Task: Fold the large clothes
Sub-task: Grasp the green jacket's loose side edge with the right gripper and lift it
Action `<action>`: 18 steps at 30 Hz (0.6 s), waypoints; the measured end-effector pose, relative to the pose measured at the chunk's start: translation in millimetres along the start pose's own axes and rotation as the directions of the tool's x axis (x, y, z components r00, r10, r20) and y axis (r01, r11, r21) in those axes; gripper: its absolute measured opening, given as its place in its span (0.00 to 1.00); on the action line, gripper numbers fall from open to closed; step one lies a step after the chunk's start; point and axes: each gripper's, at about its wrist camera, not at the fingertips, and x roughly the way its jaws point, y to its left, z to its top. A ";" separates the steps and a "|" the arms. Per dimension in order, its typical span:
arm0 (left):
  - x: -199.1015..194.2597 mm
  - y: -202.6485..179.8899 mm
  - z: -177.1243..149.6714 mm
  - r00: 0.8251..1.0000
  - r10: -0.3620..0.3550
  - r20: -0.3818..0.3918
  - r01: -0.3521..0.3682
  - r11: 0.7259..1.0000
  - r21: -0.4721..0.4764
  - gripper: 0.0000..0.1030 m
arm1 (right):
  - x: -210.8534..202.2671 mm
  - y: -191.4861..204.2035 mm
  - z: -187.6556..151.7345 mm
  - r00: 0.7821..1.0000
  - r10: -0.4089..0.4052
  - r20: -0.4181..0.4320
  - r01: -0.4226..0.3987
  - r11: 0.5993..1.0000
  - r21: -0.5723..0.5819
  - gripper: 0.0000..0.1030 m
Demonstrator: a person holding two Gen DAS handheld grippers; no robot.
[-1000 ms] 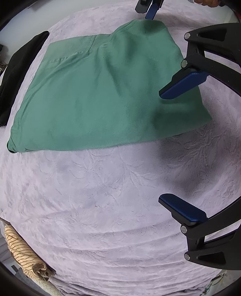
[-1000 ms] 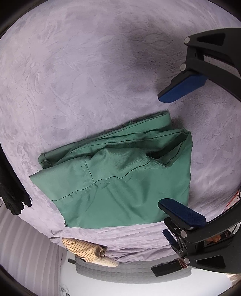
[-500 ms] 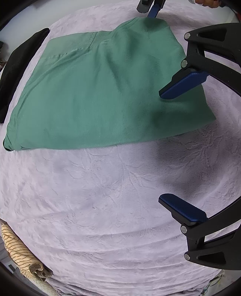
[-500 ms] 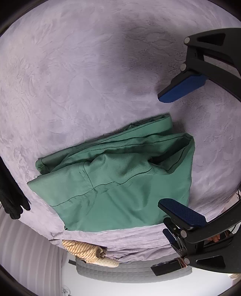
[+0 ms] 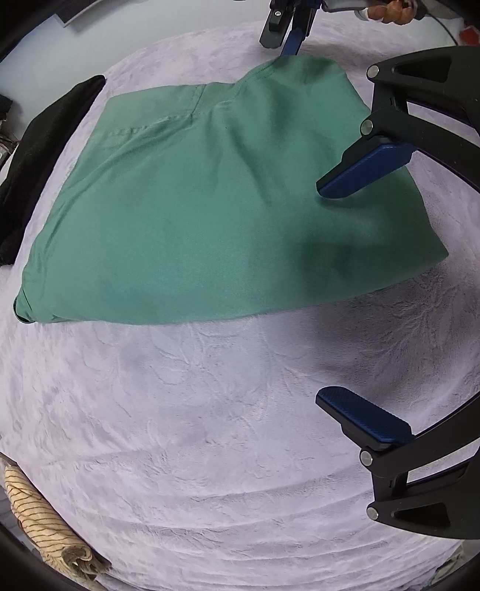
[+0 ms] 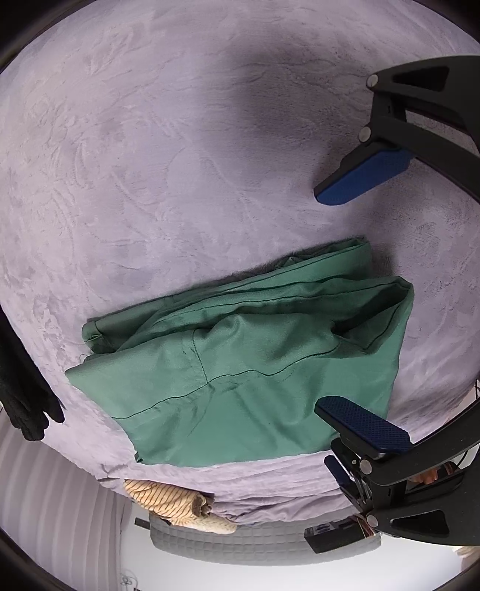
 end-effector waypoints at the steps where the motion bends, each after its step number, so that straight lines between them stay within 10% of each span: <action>1: -0.8 1.7 3.7 1.000 -0.012 0.004 0.012 1.000 0.006 0.99 | 0.2 0.3 2.6 1.000 0.002 0.003 -0.002 1.000 -0.004 1.00; 18: 58.6 -6.4 29.2 0.962 -0.260 -0.089 0.258 0.966 -0.027 0.99 | 55.9 18.9 75.3 0.988 0.150 -0.031 -0.153 0.980 -0.125 1.00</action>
